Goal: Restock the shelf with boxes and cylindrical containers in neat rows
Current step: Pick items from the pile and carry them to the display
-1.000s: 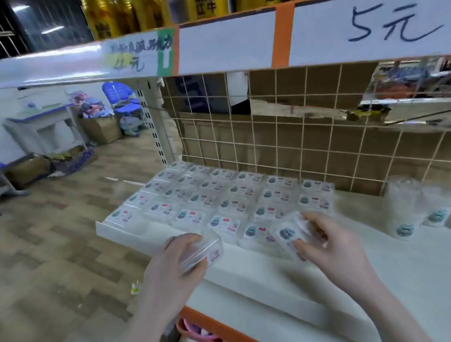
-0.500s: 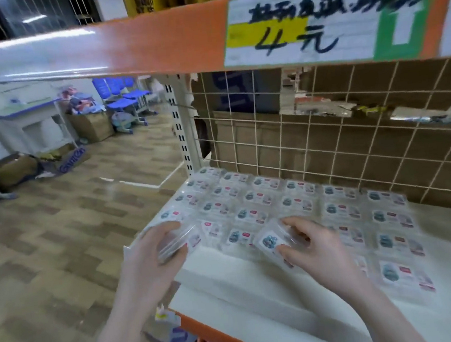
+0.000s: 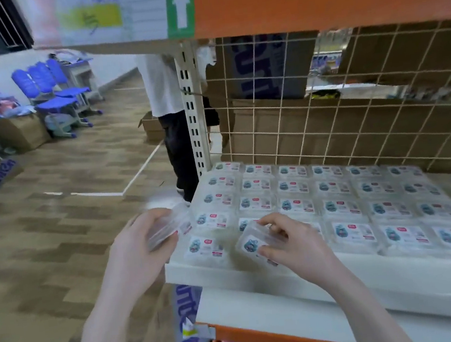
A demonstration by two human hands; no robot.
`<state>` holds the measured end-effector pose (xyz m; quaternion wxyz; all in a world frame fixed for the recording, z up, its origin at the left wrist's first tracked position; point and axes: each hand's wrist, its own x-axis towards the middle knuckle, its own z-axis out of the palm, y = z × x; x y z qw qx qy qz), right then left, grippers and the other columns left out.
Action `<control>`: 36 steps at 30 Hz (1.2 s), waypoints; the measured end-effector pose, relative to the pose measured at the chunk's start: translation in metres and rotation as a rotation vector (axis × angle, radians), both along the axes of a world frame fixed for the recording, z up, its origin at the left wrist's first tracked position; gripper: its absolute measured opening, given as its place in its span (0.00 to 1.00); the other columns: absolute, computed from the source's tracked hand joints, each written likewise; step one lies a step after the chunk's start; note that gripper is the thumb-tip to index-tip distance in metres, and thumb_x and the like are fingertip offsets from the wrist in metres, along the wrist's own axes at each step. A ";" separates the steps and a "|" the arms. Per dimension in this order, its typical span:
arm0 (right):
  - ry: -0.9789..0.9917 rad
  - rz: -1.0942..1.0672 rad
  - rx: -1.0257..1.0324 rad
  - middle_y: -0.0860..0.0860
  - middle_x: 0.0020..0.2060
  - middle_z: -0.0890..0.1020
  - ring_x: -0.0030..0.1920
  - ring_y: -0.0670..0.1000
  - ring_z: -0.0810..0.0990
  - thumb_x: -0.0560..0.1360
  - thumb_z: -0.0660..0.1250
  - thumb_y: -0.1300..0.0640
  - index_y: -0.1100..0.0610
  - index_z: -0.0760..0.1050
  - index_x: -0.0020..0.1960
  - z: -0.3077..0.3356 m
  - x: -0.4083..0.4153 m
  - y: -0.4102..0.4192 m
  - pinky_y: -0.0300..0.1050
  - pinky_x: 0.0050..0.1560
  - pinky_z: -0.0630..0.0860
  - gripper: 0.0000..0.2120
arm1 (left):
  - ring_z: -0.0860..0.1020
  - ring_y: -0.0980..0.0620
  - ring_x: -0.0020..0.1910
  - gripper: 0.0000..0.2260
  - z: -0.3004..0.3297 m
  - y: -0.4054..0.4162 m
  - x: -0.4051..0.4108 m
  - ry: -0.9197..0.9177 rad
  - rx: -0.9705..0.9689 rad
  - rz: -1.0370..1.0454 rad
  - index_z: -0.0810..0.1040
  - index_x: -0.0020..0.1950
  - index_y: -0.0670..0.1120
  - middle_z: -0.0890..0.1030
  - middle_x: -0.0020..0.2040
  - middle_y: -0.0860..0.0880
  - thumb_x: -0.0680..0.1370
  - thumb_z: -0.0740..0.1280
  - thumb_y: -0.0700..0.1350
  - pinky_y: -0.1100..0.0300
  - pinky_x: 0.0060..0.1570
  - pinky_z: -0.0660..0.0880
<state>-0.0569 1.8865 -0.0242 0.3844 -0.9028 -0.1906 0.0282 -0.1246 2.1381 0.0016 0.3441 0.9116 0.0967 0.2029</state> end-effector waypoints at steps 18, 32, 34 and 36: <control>-0.104 0.017 -0.135 0.40 0.51 0.79 0.49 0.39 0.69 0.77 0.64 0.56 0.49 0.78 0.60 -0.013 0.001 0.015 0.35 0.56 0.64 0.12 | 0.77 0.54 0.52 0.19 -0.007 0.011 0.030 0.006 -0.094 -0.174 0.72 0.50 0.62 0.76 0.49 0.61 0.71 0.73 0.39 0.56 0.53 0.73; -0.418 -0.045 -0.180 0.48 0.40 0.77 0.40 0.50 0.77 0.72 0.61 0.50 0.53 0.82 0.50 -0.035 0.002 0.016 0.41 0.43 0.73 0.13 | 0.74 0.58 0.53 0.16 -0.016 0.006 0.040 0.063 -0.069 -0.155 0.77 0.58 0.53 0.77 0.50 0.59 0.72 0.72 0.41 0.68 0.47 0.66; -0.474 -0.044 -0.196 0.47 0.38 0.77 0.38 0.49 0.76 0.73 0.58 0.51 0.53 0.82 0.49 -0.035 0.004 0.017 0.40 0.41 0.73 0.15 | 0.74 0.58 0.53 0.17 -0.017 0.005 0.041 0.070 -0.061 -0.158 0.77 0.59 0.52 0.77 0.51 0.58 0.72 0.72 0.41 0.70 0.46 0.66; -0.513 -0.044 -0.216 0.46 0.36 0.78 0.37 0.48 0.76 0.72 0.61 0.53 0.52 0.83 0.47 -0.034 0.007 0.017 0.40 0.38 0.75 0.12 | 0.74 0.57 0.53 0.17 -0.017 0.003 0.042 0.082 -0.065 -0.158 0.77 0.60 0.52 0.77 0.51 0.57 0.72 0.71 0.41 0.67 0.47 0.67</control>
